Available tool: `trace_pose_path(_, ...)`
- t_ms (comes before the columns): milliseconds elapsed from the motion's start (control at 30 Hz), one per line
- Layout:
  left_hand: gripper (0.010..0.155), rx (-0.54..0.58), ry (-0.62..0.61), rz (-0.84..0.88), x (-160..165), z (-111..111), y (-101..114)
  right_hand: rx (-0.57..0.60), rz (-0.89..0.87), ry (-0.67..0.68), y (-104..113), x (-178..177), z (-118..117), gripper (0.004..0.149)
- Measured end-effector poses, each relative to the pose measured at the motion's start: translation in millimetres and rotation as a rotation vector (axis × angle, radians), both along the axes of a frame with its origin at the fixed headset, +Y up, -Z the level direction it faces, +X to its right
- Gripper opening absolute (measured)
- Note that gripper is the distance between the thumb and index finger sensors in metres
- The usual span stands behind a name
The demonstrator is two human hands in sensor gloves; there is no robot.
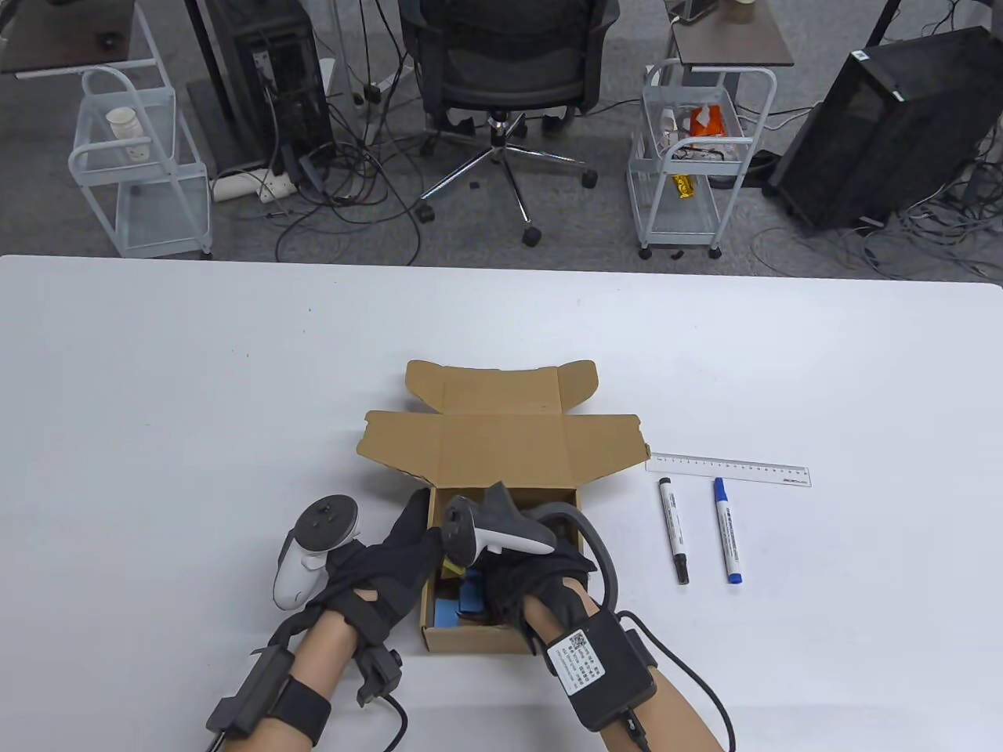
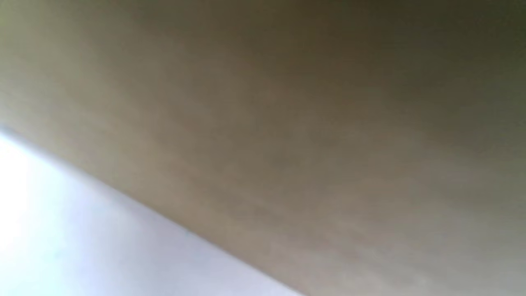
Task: Open four flaps of mailer box and unpack office supplies
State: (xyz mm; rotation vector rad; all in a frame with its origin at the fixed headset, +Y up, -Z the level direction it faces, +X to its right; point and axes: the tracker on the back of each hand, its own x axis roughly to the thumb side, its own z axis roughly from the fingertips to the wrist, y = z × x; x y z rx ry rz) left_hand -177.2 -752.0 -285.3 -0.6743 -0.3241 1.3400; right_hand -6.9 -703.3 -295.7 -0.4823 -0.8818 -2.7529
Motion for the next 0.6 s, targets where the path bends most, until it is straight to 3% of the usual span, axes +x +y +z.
trace_pose_path(33, 0.086, 0.0, 0.0, 0.0, 0.0, -0.1, 0.0, 0.079, 0.051, -0.01, 0.3, -1.7, 0.4, 0.072)
trace_pose_path(133, 0.086, -0.002, 0.002, 0.002, 0.1, -0.1, -0.1, 0.126, 0.119, -0.053, -1.8, -3.8, -0.1, 0.064)
trace_pose_path(600, 0.087, 0.0, -0.004, -0.001, 1.1, -0.4, -0.3, 0.089, 0.026, -0.104, -1.1, 3.3, -3.6, 0.054)
